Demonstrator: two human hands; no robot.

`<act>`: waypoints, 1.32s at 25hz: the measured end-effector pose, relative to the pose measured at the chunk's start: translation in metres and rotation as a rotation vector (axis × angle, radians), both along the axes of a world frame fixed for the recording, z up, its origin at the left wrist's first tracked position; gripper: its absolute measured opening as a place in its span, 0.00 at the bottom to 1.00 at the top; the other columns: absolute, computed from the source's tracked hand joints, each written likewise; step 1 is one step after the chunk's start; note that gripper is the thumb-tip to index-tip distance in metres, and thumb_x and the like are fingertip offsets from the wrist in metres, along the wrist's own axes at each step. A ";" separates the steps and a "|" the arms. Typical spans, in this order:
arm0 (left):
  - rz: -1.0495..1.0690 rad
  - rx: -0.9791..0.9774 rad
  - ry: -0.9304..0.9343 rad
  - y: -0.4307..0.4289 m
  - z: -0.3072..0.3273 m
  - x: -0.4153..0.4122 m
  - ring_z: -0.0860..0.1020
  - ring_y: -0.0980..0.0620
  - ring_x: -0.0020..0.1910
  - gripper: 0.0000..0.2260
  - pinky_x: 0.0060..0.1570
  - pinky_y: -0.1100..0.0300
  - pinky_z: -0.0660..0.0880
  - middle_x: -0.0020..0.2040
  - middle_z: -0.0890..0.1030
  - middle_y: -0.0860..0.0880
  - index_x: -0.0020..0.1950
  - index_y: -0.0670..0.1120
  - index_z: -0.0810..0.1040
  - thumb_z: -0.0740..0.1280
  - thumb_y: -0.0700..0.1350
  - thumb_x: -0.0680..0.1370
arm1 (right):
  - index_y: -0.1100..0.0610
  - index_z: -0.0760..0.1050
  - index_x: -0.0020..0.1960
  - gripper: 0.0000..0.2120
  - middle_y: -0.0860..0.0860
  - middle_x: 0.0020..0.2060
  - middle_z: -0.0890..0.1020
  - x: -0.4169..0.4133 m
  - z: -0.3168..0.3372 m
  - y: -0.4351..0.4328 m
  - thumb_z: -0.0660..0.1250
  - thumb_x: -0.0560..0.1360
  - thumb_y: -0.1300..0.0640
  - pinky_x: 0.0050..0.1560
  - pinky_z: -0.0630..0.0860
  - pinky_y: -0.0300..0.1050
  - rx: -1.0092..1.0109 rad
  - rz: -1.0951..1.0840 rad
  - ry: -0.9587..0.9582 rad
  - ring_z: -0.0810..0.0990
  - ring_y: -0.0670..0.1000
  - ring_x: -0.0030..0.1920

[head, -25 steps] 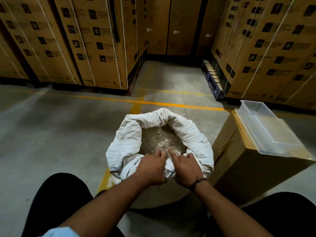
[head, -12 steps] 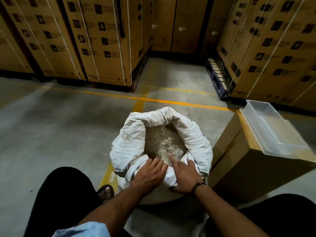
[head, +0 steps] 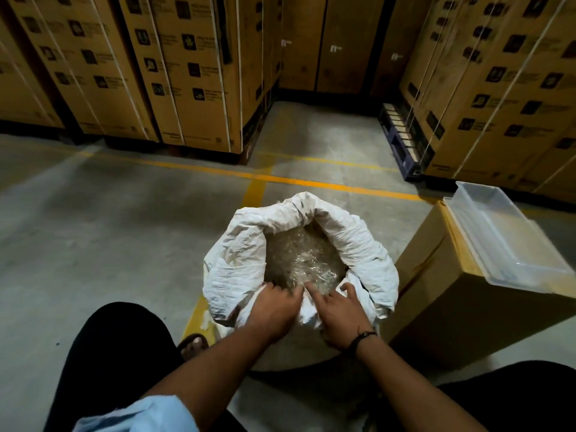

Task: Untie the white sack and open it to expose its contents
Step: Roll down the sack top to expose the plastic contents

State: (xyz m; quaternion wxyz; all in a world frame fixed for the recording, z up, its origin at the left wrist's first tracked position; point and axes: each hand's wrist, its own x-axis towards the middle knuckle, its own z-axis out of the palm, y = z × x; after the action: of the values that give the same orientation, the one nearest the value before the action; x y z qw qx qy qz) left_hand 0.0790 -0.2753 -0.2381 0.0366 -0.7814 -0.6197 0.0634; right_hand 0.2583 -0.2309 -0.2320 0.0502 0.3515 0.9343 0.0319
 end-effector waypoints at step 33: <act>0.252 0.484 -0.223 0.117 0.047 -0.029 0.54 0.37 0.81 0.46 0.78 0.38 0.50 0.82 0.57 0.42 0.82 0.51 0.57 0.72 0.62 0.68 | 0.64 0.79 0.56 0.17 0.62 0.44 0.83 0.073 0.054 0.163 0.66 0.71 0.57 0.49 0.79 0.54 -1.392 -0.799 1.914 0.81 0.61 0.43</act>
State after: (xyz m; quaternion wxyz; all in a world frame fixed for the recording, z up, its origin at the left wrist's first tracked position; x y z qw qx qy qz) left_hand 0.0503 -0.1584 -0.1912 0.1455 -0.6690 -0.7092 -0.1684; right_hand 0.3311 -0.0674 -0.1783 -0.4678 0.3915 0.2422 -0.7544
